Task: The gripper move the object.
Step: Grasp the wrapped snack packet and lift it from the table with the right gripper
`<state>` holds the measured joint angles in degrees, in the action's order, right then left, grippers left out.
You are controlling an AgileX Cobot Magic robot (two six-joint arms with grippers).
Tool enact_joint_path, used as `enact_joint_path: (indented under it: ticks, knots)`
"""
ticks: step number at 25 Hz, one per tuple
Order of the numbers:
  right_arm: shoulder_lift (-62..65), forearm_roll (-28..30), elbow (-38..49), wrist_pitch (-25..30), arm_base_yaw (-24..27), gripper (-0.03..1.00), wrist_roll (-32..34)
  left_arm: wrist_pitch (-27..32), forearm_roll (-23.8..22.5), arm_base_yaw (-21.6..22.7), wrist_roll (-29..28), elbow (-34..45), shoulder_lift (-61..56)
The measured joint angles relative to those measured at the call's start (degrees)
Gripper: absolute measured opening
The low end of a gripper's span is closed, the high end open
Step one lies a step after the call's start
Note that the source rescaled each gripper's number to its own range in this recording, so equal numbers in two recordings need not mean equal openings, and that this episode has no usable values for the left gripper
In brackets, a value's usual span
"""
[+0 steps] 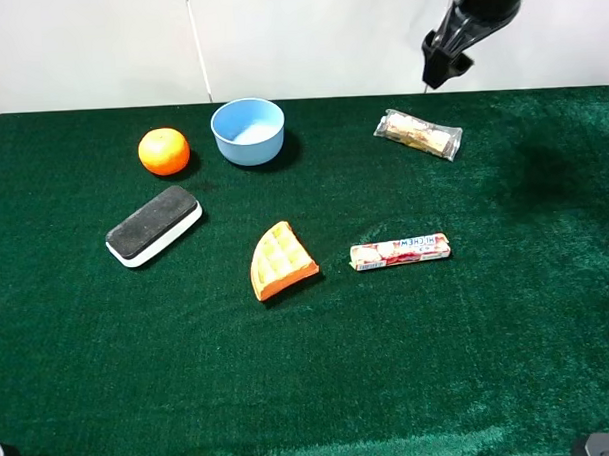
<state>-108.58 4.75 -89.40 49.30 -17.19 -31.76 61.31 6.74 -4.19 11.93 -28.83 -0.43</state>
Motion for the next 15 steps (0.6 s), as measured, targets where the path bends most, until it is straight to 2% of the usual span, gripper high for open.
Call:
enact_joint_path:
  ticks: [9, 15]
  knots:
    - [-10.3, -0.3, -5.8, -0.1, 2.2, 1.00, -9.1, 0.0, 0.0, 0.0, 0.0, 0.0, 0.0]
    - [-15.9, -1.1, -8.7, -0.3, 4.0, 1.00, -11.5, 0.0, 0.0, 0.0, 0.0, 0.0, 0.0]
